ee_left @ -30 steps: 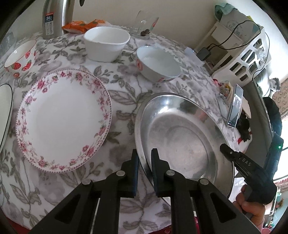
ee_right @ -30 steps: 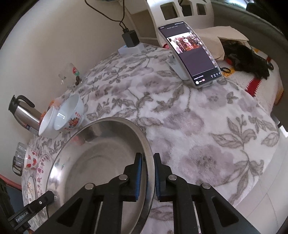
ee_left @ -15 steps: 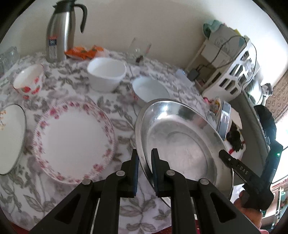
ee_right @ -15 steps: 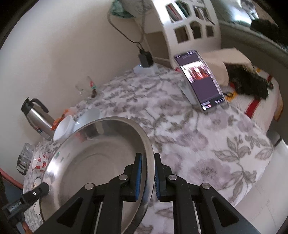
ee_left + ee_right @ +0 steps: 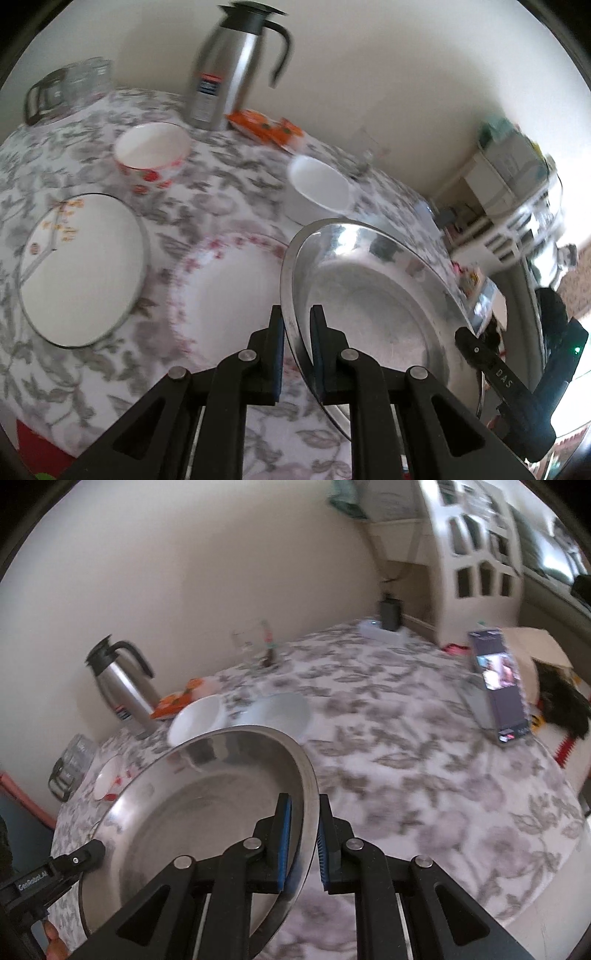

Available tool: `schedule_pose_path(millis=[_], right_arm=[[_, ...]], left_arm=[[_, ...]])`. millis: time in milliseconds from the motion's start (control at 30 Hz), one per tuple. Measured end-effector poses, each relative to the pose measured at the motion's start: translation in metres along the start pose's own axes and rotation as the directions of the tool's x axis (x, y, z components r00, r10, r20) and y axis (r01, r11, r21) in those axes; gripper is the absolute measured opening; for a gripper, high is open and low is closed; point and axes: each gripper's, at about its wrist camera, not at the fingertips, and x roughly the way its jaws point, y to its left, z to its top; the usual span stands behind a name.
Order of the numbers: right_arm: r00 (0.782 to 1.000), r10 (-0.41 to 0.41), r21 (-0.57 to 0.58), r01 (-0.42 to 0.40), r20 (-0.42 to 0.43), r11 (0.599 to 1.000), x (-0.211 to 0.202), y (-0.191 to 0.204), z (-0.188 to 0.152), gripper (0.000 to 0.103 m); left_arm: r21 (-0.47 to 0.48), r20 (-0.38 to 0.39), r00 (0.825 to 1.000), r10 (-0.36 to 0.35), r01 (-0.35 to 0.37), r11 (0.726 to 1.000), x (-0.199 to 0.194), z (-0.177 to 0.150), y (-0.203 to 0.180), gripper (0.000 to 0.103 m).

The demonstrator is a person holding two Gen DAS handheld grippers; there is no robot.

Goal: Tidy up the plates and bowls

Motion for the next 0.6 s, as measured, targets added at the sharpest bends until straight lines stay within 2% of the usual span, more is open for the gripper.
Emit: schedule_pose_path(millis=[300,500,600], right_arm=[[0.997,0.063,-0.095,-0.067,-0.044,0.993,0.031,0.061,0.006,0.014],[0.994,0.089,-0.144,-0.098,-0.071,0.985,0.052,0.086,0.005,0.015],[0.992,0.096,-0.149,-0.108,-0.083,0.983,0.062,0.091,0.004,0.015]], left_arm=[[-0.141,0.014,0.998,0.06,-0.057,0.988,-0.012,0.016,0.06,0.013],[-0.189,-0.016,0.992,0.123,-0.124,0.974,-0.004,0.021,0.086,0.013],[-0.181,-0.033,0.986,0.164,-0.167,0.969,0.004,0.022,0.09,0.013]])
